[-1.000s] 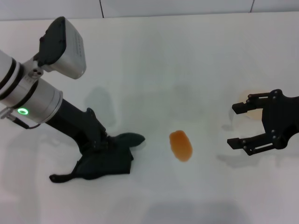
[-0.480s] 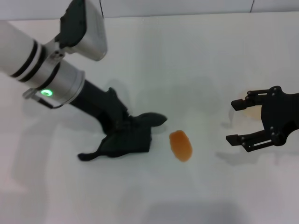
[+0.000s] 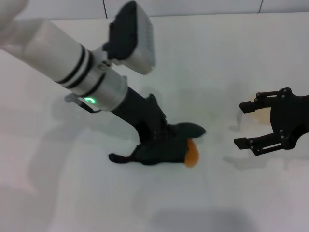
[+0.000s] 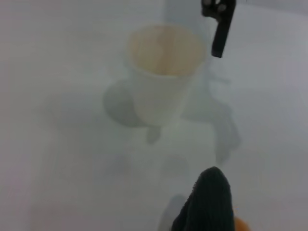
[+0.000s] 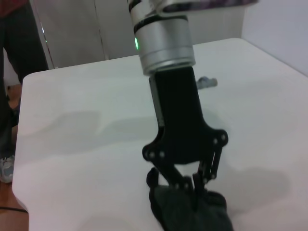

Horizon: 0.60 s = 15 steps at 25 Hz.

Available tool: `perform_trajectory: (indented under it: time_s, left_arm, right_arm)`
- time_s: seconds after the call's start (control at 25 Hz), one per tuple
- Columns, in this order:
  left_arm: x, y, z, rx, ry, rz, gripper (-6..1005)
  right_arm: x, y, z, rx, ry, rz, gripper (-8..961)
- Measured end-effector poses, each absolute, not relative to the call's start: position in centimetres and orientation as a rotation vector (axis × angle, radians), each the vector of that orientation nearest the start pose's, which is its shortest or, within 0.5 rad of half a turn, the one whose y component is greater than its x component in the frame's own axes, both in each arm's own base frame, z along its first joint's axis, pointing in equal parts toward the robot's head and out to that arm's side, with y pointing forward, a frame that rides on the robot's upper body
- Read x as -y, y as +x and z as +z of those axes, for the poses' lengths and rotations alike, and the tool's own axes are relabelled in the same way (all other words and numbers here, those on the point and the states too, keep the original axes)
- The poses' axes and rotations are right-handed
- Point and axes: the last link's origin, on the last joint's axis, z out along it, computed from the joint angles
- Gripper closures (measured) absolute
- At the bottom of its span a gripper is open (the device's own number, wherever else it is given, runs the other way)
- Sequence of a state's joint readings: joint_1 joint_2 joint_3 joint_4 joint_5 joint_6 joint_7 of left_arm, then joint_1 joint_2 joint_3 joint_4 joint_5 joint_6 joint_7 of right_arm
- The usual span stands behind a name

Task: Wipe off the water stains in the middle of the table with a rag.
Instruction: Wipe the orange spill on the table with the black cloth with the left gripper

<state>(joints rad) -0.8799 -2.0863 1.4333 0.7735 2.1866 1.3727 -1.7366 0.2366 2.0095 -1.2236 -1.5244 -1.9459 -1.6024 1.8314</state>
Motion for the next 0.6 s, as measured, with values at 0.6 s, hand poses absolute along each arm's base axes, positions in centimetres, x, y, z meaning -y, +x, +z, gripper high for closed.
perform_trajectory:
  time_s: [0.6]
  left_arm:
    - [-34.0, -12.6, -11.3, -0.11, -3.279, 0.254, 930]
  right_arm:
    - [-29.1, 20.3, 5.3, -0.306, -2.876, 0.197, 111]
